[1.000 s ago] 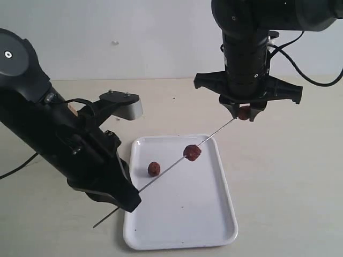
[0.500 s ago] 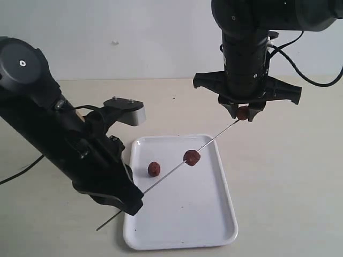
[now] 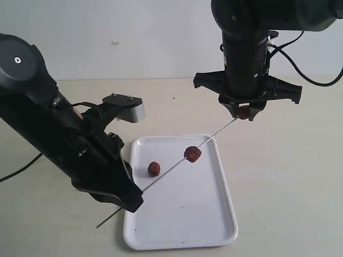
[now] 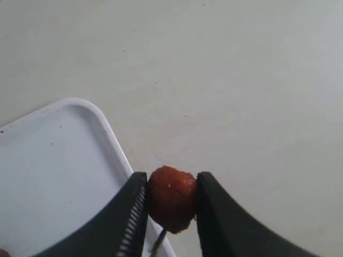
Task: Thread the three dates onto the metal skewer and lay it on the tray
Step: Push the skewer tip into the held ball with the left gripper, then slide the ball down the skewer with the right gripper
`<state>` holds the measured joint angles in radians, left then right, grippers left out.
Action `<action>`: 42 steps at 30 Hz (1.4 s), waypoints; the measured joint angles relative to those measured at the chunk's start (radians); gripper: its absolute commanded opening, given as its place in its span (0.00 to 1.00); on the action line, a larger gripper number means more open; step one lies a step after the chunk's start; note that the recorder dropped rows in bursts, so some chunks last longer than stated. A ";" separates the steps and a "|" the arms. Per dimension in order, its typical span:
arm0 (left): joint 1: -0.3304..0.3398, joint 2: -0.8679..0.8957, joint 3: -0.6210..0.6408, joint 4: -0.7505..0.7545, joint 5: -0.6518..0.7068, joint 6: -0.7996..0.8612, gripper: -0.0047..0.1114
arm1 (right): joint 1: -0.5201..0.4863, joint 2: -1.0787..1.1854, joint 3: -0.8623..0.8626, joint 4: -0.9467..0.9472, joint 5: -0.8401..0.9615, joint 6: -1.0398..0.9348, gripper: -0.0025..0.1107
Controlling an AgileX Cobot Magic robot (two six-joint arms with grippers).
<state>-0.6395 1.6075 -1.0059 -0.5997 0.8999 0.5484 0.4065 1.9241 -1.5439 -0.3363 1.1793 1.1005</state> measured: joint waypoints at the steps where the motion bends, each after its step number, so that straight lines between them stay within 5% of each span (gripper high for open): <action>1: 0.000 -0.001 0.000 0.000 0.000 0.000 0.04 | 0.000 0.000 0.000 0.000 0.000 0.000 0.29; 42: 0.000 0.012 -0.045 0.000 0.006 0.012 0.04 | 0.000 0.000 0.000 -0.023 0.000 -0.021 0.29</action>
<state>-0.6395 1.6198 -1.0513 -0.5997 0.9057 0.5605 0.4065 1.9241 -1.5439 -0.3598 1.1793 1.0797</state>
